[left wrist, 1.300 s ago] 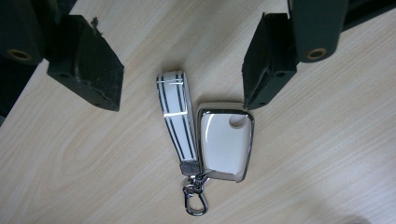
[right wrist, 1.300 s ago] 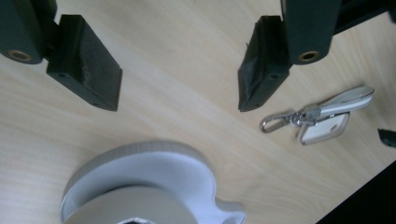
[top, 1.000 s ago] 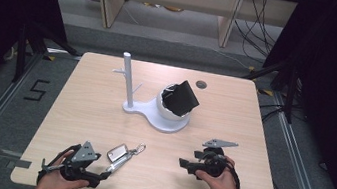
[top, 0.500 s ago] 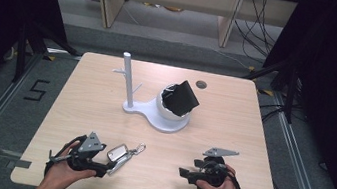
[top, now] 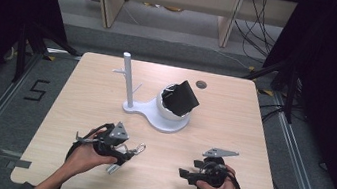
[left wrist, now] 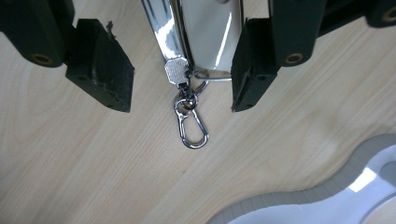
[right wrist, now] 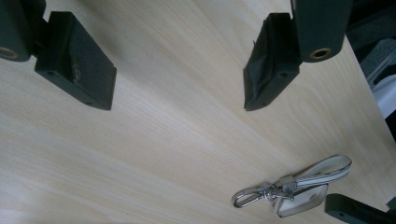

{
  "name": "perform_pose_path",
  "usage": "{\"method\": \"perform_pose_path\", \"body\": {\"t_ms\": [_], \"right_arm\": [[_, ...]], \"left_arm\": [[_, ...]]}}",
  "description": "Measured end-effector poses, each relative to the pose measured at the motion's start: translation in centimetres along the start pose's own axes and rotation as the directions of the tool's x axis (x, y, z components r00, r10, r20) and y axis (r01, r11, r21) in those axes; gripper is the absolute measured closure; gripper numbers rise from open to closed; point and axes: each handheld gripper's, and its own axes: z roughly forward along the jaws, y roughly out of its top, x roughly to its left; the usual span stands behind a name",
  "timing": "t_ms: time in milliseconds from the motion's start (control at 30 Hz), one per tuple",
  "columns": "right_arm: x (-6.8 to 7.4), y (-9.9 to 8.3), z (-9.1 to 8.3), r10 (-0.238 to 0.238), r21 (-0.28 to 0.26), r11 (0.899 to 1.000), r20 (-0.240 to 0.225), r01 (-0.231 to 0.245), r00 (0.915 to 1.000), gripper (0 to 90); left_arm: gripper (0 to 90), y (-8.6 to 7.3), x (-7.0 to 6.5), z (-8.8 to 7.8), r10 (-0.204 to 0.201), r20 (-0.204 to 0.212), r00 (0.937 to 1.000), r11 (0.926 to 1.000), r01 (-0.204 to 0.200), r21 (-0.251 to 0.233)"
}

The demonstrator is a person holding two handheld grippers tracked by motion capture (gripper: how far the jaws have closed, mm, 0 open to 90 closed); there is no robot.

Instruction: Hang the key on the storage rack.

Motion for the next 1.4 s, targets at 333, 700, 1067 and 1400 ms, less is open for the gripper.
{"method": "perform_pose_path", "body": {"t_ms": [333,700,1067,1400], "right_arm": [[-0.2,0.0,-0.1,0.001,-0.002,1.0,-0.006,-0.001,1.0,26.8],[-0.1,0.0,0.1,-0.011,0.001,1.0,-0.011,0.011,0.9999,26.8],[0.0,0.1,0.1,-0.018,0.0,1.0,-0.016,0.018,0.9997,27.1],[0.1,0.1,0.2,-0.019,0.013,1.0,-0.027,0.02,0.9995,27.2]], "left_arm": [[48.6,1.9,0.2,2.5,0.034,0.023,0.9992,0.9857,-0.037,0.165],[57.0,3.2,0.6,4.8,0.009,0.052,0.9986,0.9587,-0.024,0.283],[65.4,4.3,0.5,5.4,0.024,0.078,0.9967,0.9227,-0.052,0.382],[73.7,5.6,0.4,6.1,0.064,0.093,0.9936,0.8703,-0.101,0.482]]}}
